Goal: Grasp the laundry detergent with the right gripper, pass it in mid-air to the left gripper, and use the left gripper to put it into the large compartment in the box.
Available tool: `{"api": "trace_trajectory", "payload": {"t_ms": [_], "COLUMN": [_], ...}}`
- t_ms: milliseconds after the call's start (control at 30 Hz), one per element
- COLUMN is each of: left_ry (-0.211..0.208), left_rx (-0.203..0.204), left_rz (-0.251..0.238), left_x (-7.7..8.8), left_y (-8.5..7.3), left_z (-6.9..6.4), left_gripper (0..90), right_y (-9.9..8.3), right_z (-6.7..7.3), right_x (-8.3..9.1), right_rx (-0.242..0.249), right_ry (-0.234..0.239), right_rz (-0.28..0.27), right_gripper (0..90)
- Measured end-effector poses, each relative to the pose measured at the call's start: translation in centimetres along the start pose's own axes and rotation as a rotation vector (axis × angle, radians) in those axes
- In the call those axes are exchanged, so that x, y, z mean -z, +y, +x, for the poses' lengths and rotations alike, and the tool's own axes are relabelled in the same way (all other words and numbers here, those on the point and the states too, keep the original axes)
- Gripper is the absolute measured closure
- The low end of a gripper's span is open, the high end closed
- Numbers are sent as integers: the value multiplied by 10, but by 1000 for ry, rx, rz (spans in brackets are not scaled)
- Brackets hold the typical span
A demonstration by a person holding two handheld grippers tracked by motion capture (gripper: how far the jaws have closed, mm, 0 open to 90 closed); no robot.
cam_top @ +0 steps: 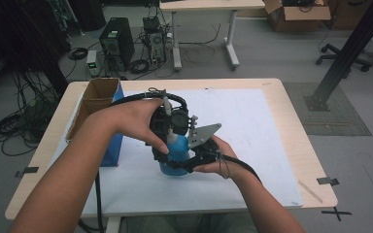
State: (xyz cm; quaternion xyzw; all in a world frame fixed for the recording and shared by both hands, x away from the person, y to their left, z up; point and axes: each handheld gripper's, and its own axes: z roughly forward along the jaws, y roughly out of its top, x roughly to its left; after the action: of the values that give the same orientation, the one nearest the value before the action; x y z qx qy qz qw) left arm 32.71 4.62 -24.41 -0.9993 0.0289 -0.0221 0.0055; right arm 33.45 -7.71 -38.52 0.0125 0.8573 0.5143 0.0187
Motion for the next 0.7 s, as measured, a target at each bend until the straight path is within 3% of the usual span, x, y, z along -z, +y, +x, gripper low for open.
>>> {"api": "trace_trajectory", "payload": {"t_ms": [700], "left_ry": [15], "left_rx": [13], "left_rz": [0], "left_x": [-5], "left_y": [1], "left_z": [-4], "left_gripper": [56], "right_y": [11], "right_z": [1], "right_x": [-2], "right_rx": [-6], "right_ry": [-1], "right_rz": [-9], "right_gripper": [456]}}
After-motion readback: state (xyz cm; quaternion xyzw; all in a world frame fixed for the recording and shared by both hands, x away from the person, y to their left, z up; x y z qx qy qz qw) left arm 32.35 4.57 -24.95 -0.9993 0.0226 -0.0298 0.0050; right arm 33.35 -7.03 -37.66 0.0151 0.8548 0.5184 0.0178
